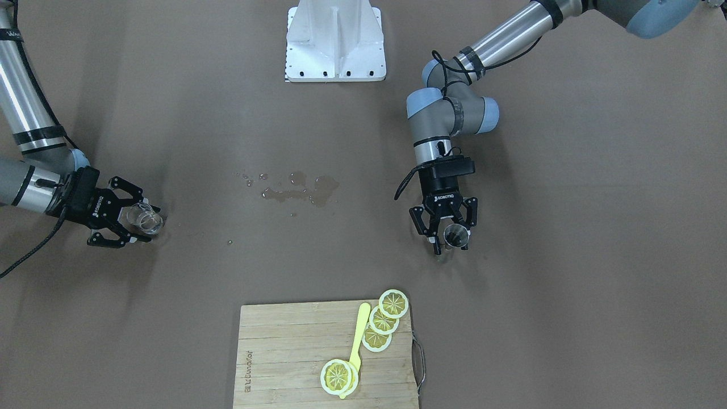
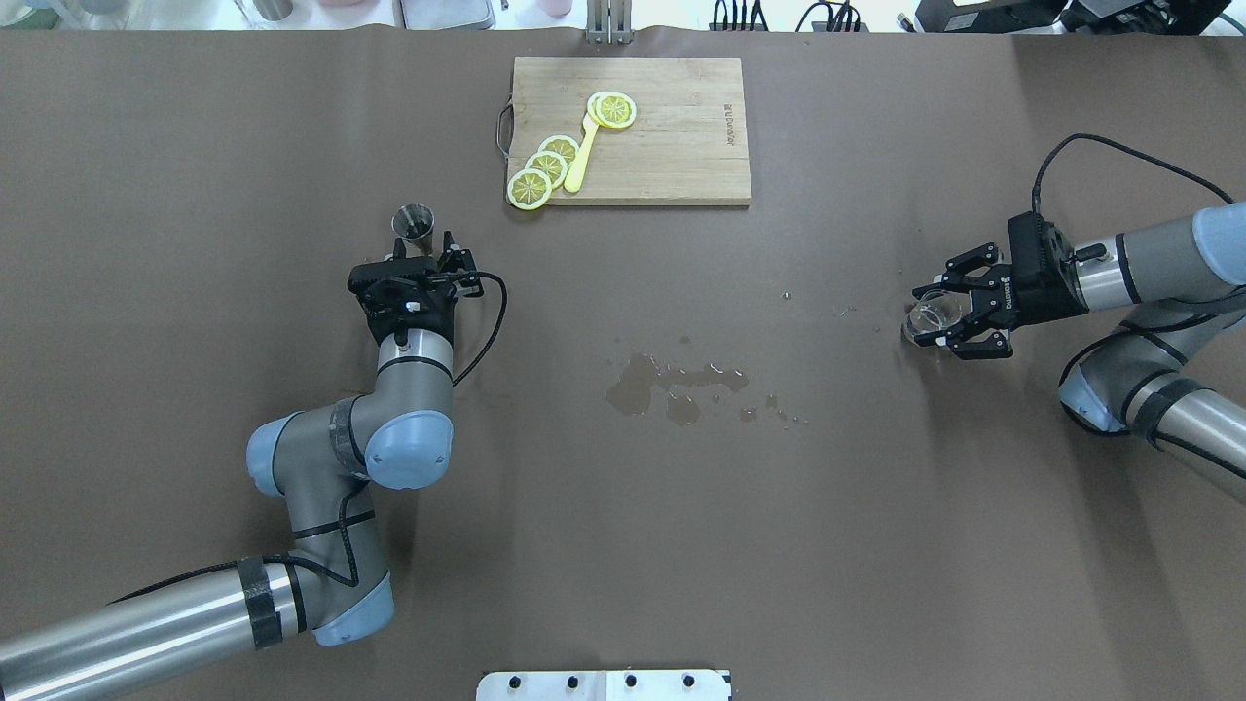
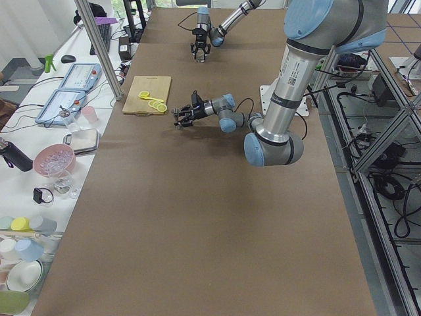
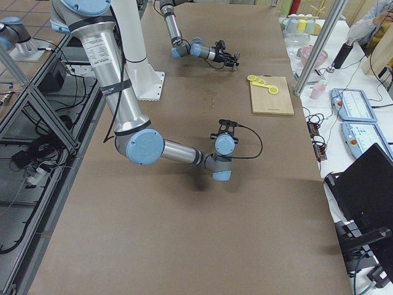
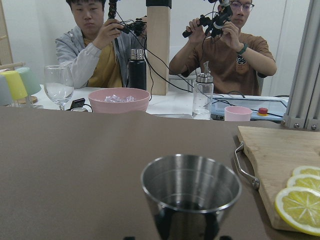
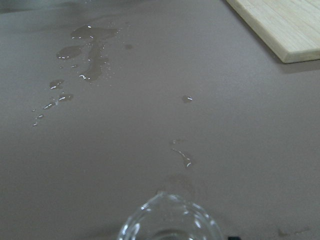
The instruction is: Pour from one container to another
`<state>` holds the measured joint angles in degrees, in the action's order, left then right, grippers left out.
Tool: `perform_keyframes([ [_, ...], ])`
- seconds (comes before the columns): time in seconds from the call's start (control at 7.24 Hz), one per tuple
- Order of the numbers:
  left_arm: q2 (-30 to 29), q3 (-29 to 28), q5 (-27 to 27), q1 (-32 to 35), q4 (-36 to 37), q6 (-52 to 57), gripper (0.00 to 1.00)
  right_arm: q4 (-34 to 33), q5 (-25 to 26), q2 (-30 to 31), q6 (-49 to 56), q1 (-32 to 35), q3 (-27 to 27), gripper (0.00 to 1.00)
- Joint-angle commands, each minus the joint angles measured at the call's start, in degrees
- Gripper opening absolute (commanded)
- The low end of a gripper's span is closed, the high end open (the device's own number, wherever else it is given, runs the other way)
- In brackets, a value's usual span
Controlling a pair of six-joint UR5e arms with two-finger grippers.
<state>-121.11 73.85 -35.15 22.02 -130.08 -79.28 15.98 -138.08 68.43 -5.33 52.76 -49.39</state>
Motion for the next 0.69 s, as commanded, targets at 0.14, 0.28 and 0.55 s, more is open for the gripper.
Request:
perform_keyframes([
  [0.14, 0.0, -0.2, 0.0, 0.0, 0.1, 0.2, 0.56, 0.0, 0.0, 0.1, 0.0, -0.2, 0.0, 0.70],
  [0.28, -0.1, -0.2, -0.1, 0.0, 0.1, 0.3, 0.54, 0.0, 0.0, 0.1, 0.0, -0.3, 0.1, 0.70],
  [0.55, -0.5, 0.0, -0.3, 0.0, 0.3, 0.4, 0.39, 0.0, 0.0, 0.3, 0.0, -0.4, 0.1, 0.69],
])
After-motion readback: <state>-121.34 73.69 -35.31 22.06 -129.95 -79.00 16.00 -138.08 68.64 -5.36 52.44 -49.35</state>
